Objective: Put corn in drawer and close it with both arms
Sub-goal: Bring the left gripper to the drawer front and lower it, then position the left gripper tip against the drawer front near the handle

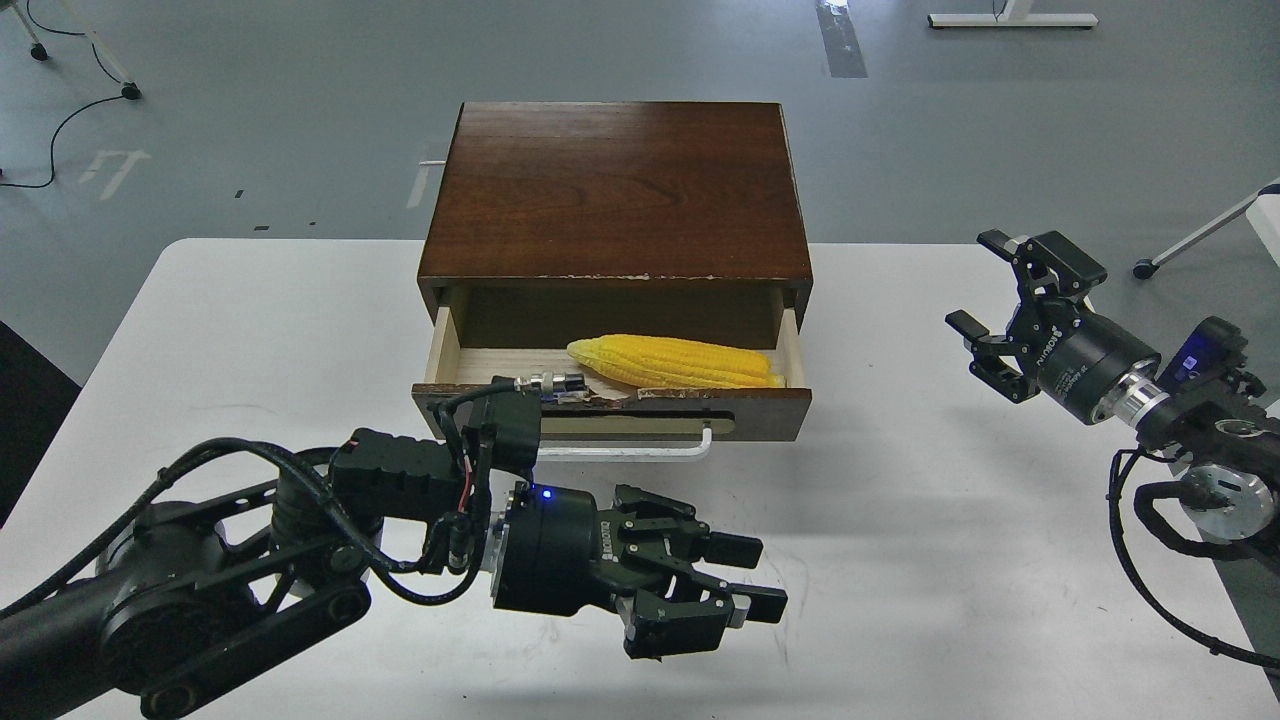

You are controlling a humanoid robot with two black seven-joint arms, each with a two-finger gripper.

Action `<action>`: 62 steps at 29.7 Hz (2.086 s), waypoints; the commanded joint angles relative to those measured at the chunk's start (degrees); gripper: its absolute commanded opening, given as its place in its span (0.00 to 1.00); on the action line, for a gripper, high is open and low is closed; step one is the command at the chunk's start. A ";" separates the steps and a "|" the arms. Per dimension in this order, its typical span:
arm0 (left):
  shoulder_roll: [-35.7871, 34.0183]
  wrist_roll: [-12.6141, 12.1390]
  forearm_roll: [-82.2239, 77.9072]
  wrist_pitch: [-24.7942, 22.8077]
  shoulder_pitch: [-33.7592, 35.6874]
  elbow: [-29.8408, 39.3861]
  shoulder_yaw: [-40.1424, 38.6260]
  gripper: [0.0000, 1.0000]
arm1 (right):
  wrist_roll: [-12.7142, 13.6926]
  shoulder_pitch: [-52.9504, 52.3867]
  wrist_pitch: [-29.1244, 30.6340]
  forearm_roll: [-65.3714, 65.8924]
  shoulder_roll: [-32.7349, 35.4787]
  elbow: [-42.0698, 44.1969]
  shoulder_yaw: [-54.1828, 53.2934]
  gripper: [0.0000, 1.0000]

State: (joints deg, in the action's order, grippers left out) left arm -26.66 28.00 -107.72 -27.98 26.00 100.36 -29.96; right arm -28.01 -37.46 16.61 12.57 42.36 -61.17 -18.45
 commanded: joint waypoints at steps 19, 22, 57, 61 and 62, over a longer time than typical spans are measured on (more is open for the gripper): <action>-7.26 -1.37 29.32 9.79 -5.17 -13.53 -0.62 0.00 | 0.01 0.28 0.00 0.00 -0.35 -0.09 0.08 0.99; -7.26 -1.37 29.23 9.88 -5.26 -14.05 -0.62 0.00 | 0.01 0.19 0.09 0.00 -0.35 -0.09 0.08 0.99; -6.91 -1.37 31.26 10.49 -5.00 -18.45 -4.23 0.00 | 0.01 1.86 0.00 0.09 -1.05 -0.17 0.17 0.99; -6.56 -1.37 31.26 10.58 -4.38 -19.85 -4.23 0.00 | 0.01 1.86 0.09 0.09 -1.05 -0.26 0.08 0.99; -6.56 -1.37 31.26 10.58 -4.38 -20.03 -4.23 0.00 | 0.01 1.86 0.09 0.09 -1.05 -0.26 0.17 0.99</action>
State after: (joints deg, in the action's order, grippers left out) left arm -33.39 26.66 -76.46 -17.42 21.30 81.26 -34.12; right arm -28.01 -35.60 16.61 12.65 41.31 -61.35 -18.29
